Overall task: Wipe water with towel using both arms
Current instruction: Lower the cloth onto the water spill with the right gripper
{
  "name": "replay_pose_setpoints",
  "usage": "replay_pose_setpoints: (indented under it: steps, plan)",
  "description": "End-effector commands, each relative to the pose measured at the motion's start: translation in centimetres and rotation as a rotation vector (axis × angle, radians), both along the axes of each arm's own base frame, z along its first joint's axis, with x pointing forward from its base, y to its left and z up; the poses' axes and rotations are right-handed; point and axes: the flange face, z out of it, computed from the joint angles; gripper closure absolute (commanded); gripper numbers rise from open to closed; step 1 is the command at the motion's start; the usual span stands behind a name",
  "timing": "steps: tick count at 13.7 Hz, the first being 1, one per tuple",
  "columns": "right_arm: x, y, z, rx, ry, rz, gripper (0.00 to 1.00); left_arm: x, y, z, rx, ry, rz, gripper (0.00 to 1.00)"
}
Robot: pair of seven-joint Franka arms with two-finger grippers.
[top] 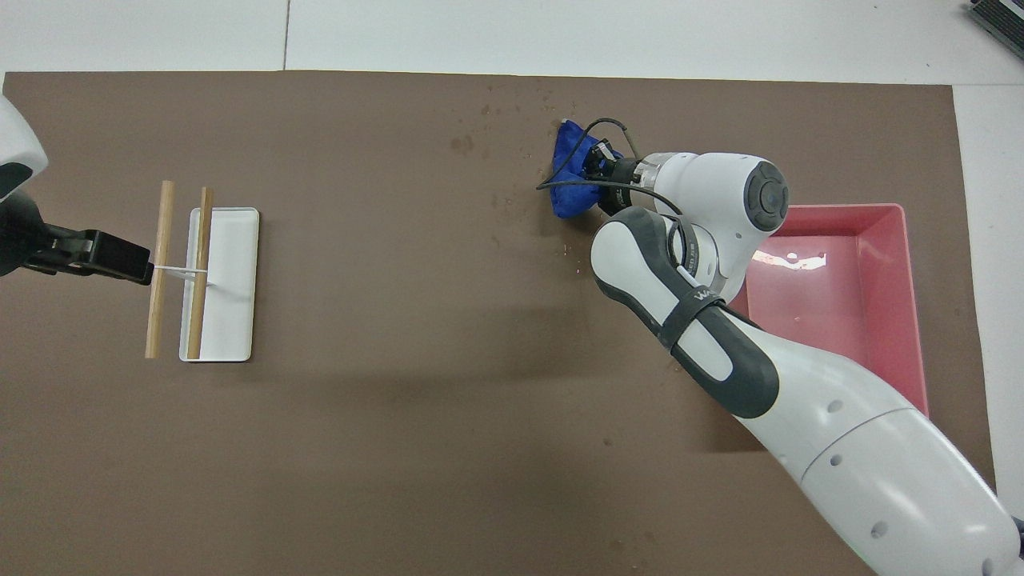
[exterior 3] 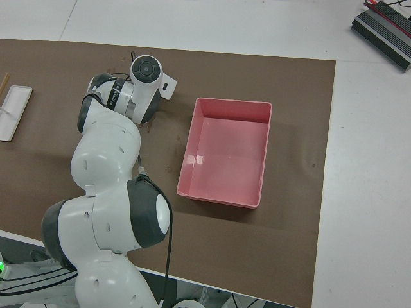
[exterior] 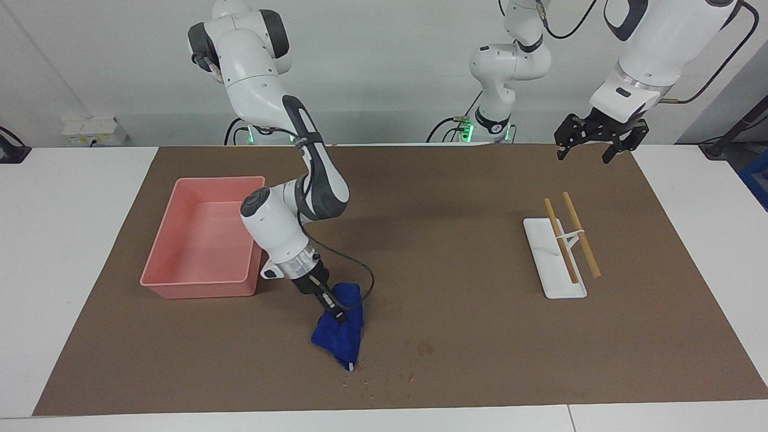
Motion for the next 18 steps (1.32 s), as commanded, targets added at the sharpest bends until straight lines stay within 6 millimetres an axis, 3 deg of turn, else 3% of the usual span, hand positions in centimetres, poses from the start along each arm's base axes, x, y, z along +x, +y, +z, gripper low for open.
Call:
replay_pose_setpoints:
  steps: [1,6,12,14,15,18]
  plan:
    - [-3.2,-0.1,-0.1,0.010,0.133,0.029,1.00,-0.7,0.4,0.0,0.023,0.000,-0.010,0.00]
    - [-8.1,-0.9,-2.4,-0.016,0.276,0.085,1.00,-0.5,2.2,0.0,0.019,-0.004,0.022,0.00]
    - [-12.7,-3.2,-2.5,-0.043,0.338,0.126,1.00,-0.4,0.8,-0.1,0.016,-0.015,0.000,0.00]
    - [-14.2,-3.8,-1.8,-0.053,0.338,0.139,1.00,-0.5,-0.1,-0.2,0.014,-0.013,-0.013,0.00]
    - [-14.5,-4.0,-1.3,-0.054,0.333,0.139,1.00,-0.5,0.4,-0.2,0.014,-0.013,-0.001,0.00]
    - [-14.4,-4.1,1.3,-0.043,0.307,0.145,1.00,-0.5,0.8,-0.2,0.013,-0.011,0.005,0.00]
